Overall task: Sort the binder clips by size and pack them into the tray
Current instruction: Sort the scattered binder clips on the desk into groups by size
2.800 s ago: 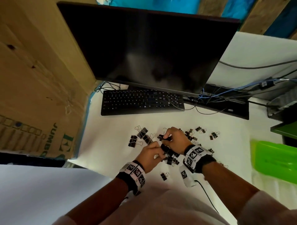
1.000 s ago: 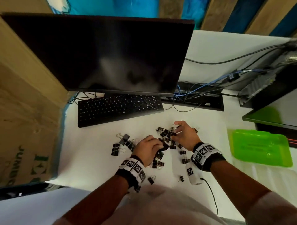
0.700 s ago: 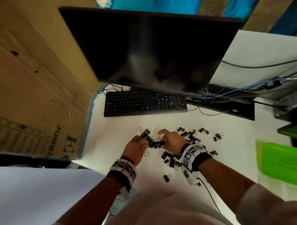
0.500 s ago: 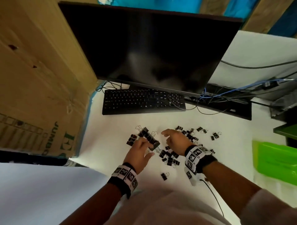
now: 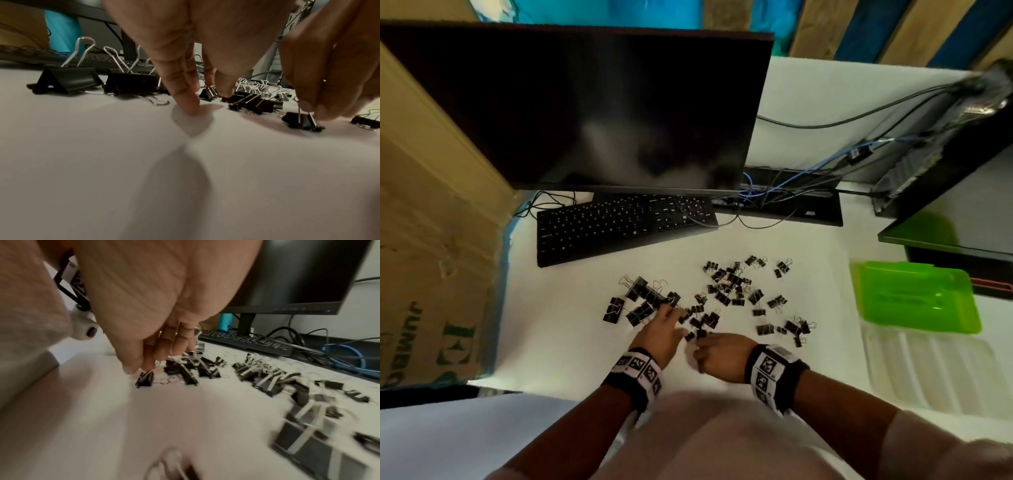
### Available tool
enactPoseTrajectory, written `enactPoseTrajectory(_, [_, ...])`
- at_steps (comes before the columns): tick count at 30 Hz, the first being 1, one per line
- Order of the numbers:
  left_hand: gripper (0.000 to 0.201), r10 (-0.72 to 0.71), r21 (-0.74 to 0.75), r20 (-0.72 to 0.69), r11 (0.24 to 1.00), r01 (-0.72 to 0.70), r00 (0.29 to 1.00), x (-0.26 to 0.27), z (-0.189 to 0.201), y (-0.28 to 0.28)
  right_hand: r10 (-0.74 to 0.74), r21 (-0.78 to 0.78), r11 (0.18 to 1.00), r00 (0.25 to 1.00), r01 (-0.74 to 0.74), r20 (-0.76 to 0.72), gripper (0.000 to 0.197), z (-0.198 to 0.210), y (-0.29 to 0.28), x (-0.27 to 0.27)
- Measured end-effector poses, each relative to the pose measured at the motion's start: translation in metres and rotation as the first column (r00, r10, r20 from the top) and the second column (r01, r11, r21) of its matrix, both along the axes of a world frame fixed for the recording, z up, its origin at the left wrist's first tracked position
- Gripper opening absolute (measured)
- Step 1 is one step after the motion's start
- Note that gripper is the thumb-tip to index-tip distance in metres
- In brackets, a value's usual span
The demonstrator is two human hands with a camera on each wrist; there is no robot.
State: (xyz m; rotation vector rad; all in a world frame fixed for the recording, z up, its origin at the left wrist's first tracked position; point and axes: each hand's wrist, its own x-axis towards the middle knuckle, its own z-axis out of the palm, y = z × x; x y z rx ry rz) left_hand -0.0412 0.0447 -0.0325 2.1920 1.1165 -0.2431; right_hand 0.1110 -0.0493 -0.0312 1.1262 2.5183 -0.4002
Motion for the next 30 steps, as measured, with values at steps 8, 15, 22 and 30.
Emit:
enactPoseTrajectory(8, [0.027,0.086,0.107,0.009,0.990,-0.086,0.996,-0.004,-0.003,0.017,-0.317,-0.086,0.947,0.944,0.310,-0.090,0.031,0.018,-0.004,0.057])
enactPoseTrajectory(15, [0.014,0.064,0.085,0.127,0.994,-0.075,0.990,-0.011,-0.012,0.019,-0.378,-0.079,0.926,0.898,0.370,-0.224,0.031,0.018,0.009,0.025])
enactPoseTrajectory(22, [0.007,0.223,-0.014,0.255,0.974,-0.227,0.941,-0.025,-0.016,0.011,-0.496,-0.208,0.861,0.856,0.464,-0.145,0.028,0.004,0.016,0.022])
enactPoseTrajectory(30, [0.037,0.403,-0.106,0.360,0.914,-0.392,0.841,-0.018,-0.012,0.025,-0.740,-0.352,0.673,0.581,0.651,-0.340,0.026,0.024,0.028,0.037])
